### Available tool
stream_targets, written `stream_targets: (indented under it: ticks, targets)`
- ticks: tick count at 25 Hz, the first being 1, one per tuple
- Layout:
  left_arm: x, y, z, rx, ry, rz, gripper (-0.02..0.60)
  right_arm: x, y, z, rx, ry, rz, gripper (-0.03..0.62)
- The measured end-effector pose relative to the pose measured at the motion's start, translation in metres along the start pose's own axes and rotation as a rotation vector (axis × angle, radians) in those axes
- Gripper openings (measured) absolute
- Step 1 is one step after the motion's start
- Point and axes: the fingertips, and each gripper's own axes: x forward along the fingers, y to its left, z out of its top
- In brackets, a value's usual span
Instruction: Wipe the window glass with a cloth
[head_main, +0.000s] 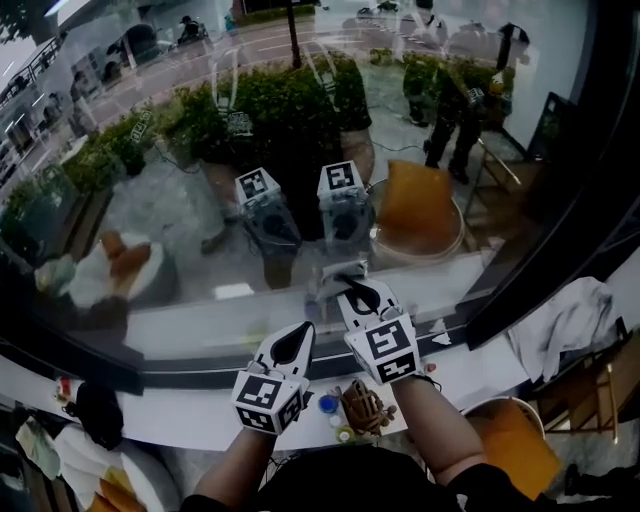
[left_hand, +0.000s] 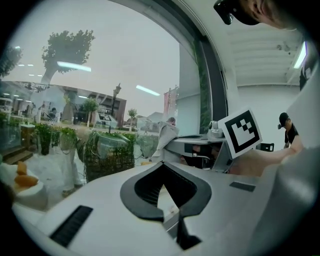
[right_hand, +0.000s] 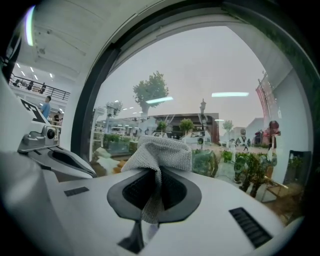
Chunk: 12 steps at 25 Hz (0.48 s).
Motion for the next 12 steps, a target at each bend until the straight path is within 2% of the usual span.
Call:
stream_targets:
  ticks: [5, 12]
  targets:
    - [0.063, -0.053, -0.001, 0.035, 0.007, -0.017, 0.008, -0.033, -0.076, -0.027, 0.017, 0.001, -0.012, 0.038]
    - [0.085, -0.084, 0.002, 0.032, 0.009, -0.039, 0.008, -0.06, -0.113, -0.037, 0.01, 0.016, -0.041, 0.038]
